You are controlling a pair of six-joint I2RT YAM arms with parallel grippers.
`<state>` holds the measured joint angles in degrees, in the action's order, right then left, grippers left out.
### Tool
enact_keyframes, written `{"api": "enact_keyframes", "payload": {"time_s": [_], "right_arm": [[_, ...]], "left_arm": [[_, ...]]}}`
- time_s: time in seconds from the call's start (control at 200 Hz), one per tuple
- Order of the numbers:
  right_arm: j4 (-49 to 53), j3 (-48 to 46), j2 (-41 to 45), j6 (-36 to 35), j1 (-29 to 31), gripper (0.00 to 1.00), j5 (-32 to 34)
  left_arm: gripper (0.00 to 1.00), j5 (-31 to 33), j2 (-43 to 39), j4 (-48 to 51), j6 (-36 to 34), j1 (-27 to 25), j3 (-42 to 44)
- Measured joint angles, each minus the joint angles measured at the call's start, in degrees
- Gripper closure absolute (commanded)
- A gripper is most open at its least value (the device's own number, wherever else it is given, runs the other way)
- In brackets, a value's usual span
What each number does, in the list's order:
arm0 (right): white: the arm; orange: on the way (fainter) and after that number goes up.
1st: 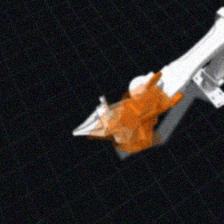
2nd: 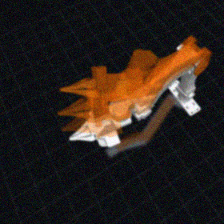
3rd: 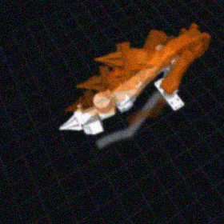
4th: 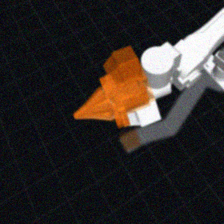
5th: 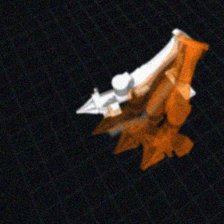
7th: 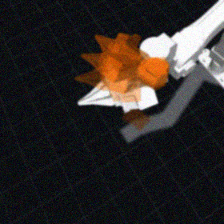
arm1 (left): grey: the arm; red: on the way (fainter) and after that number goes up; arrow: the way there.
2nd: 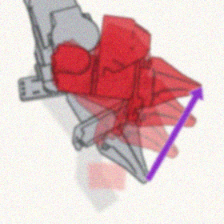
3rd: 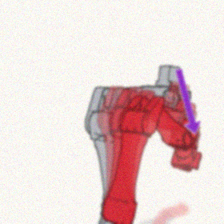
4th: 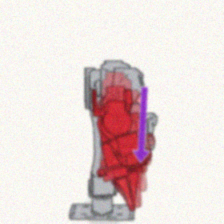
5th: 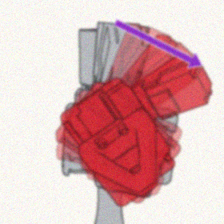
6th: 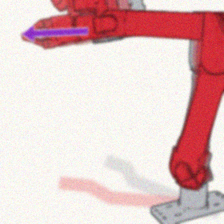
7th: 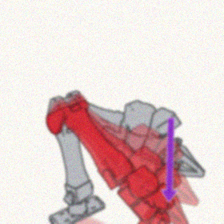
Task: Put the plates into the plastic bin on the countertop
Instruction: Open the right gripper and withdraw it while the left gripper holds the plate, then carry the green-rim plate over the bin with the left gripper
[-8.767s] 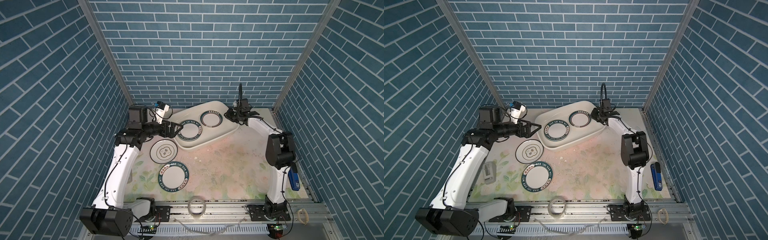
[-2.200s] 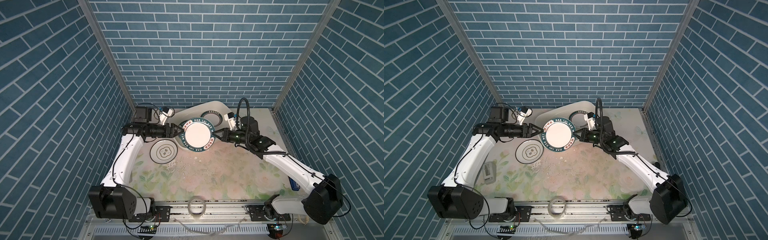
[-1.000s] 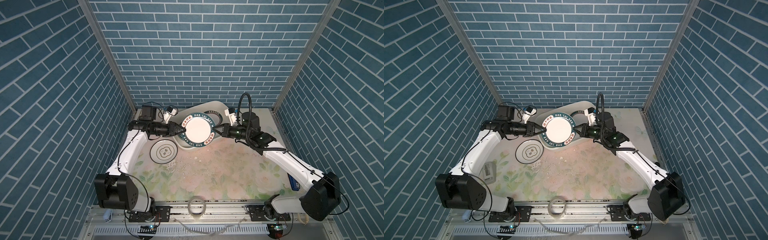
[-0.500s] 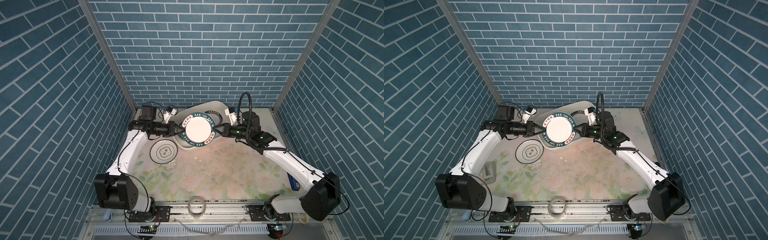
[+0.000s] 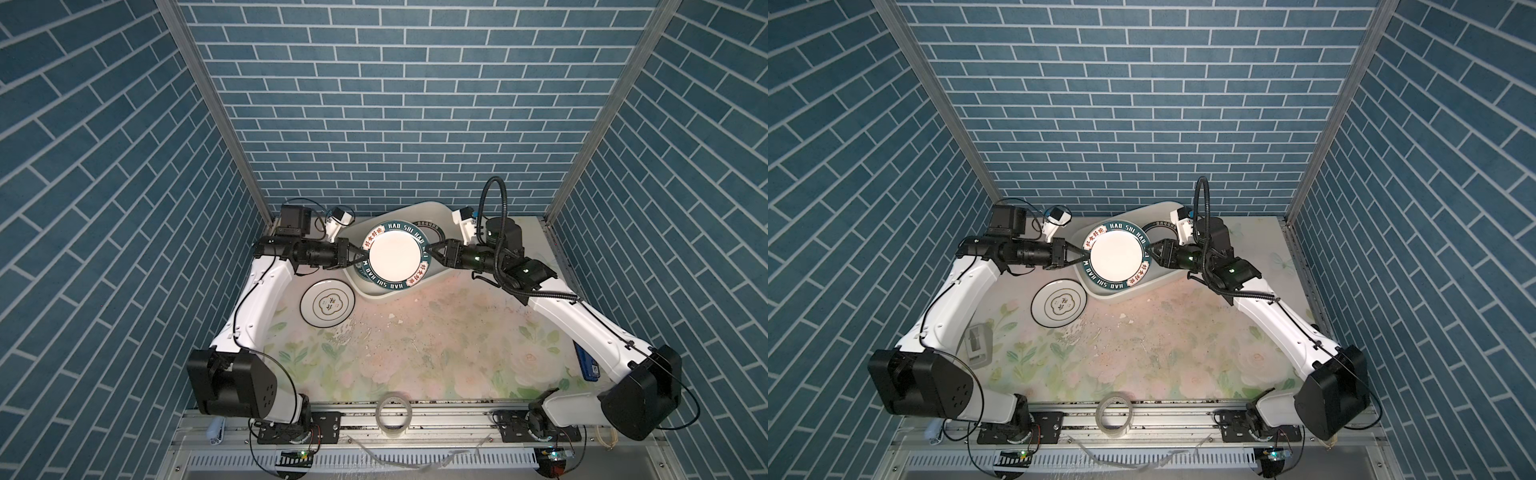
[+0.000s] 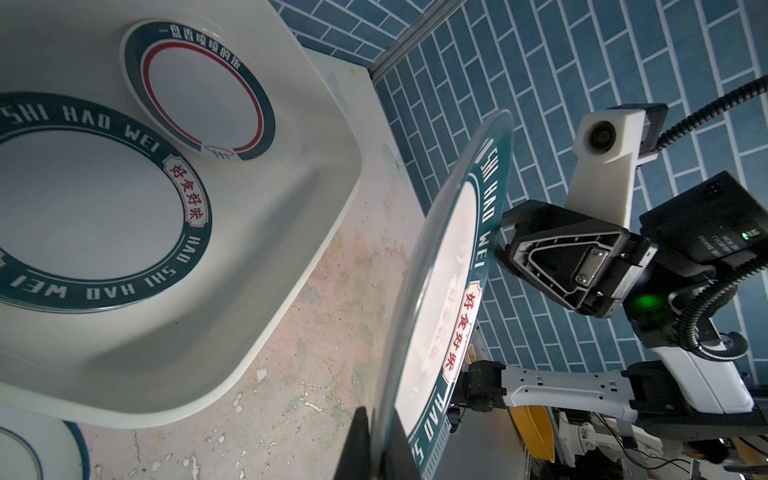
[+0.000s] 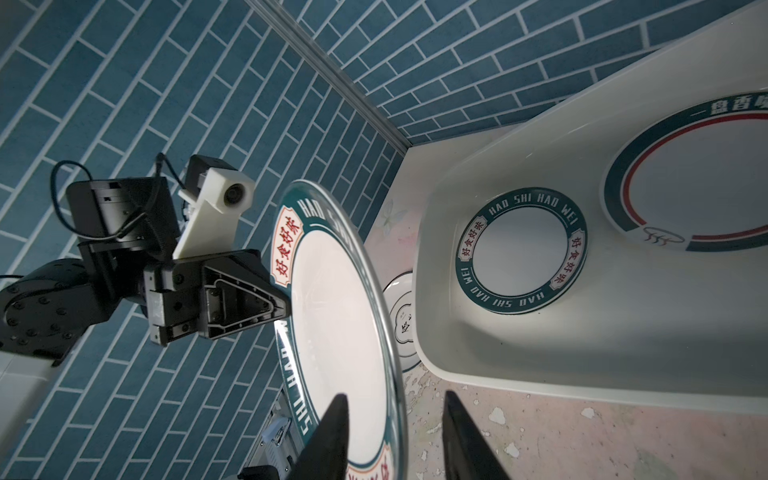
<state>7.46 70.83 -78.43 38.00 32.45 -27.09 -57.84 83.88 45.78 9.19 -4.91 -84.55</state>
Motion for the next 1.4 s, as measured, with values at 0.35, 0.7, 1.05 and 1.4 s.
{"api": "enact_keyframes", "payload": {"time_s": [0.35,0.7,1.05,1.4], "right_arm": [[7.1,0.5,4.7,-1.5,-6.5,0.56,7.7],[12.3,-4.5,15.3,-1.9,-10.4,0.57,11.5],[16.5,-9.9,17.6,-0.8,-10.6,0.57,13.7],[17.9,-11.0,18.0,-0.2,-10.6,0.57,15.1]], "left_arm": [[1.00,5.2,5.3,0.4,-1.5,-0.1,-7.6],[1.00,10.4,20.2,-7.8,3.4,-3.9,-17.0],[1.00,17.5,38.8,-15.3,13.5,-8.9,-30.6],[1.00,20.6,56.6,-17.0,23.3,-9.8,-47.9]]}}
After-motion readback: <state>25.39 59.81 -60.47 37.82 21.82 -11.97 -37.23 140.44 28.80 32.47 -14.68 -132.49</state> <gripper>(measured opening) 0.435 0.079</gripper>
